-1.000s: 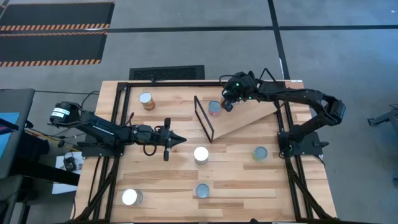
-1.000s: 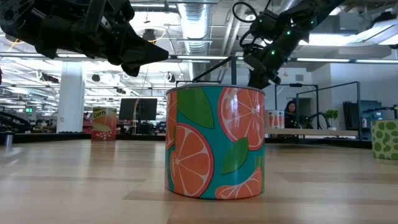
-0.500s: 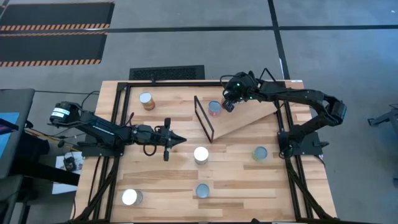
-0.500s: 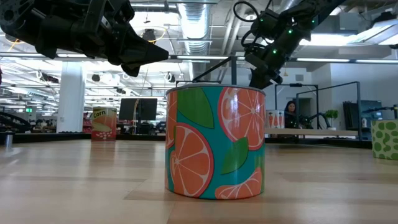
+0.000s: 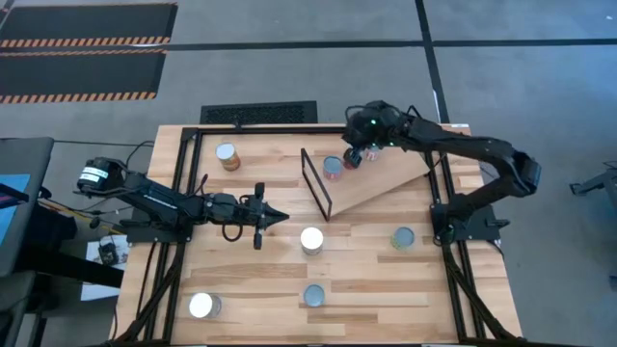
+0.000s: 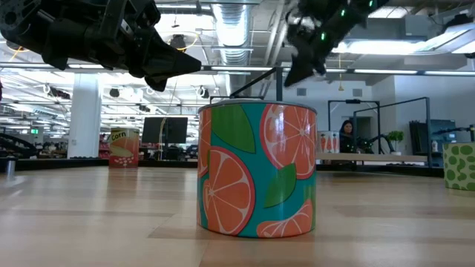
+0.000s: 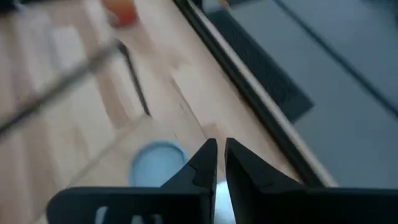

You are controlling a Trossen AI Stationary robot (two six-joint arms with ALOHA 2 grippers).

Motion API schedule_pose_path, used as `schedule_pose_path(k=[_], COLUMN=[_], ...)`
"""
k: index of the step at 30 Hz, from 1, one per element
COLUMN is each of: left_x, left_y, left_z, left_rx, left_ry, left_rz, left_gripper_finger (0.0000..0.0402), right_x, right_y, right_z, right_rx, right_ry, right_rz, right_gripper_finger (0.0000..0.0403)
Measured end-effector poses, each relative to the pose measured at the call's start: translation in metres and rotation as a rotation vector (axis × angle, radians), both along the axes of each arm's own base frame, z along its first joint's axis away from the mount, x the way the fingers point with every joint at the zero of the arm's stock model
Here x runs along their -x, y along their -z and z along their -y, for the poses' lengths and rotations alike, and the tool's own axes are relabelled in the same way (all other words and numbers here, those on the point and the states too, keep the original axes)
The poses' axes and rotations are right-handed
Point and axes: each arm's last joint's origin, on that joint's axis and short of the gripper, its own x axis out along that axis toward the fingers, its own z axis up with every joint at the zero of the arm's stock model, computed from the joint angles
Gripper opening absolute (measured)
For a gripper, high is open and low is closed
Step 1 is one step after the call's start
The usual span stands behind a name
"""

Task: Pick and place cans onto a shelf
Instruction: Put the top canned peaches on the shelf

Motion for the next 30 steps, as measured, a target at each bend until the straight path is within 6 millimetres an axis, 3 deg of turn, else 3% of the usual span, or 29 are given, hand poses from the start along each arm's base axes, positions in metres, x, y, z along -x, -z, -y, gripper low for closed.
schedule_pose_path(k=[6, 12, 16, 22, 30], left_x=[0.000, 0.000, 0.000, 0.000, 0.000], left_y=[0.000, 0.000, 0.000, 0.000, 0.000], left_z=[0.000, 0.000, 0.000, 0.000, 0.000], left_rx=[0.000, -0.007, -0.009, 0.001, 0.001], left_ry=[0.003, 0.003, 0.003, 0.001, 0.001], left_rz=[0.003, -0.005, -0.005, 0.000, -0.002], left_gripper_finger=[0.0000, 0.0000, 0.0000, 0.0000, 0.0000], right_x=[0.000, -0.016, -0.033, -0.057, -0.083], right_y=[-0.025, -0.013, 0.005, 0.043, 0.073], right_z=[-0.065, -0.147, -0.191, -0.227, -0.243], right_rx=[0.076, 0.017, -0.011, -0.046, 0.032], right_ry=[-0.241, -0.519, -0.600, -0.648, -0.650], right_rz=[0.088, 0.138, 0.135, 0.018, -0.157], right_gripper_finger=[0.0009, 0.0020, 0.0022, 0.0075, 0.0159])
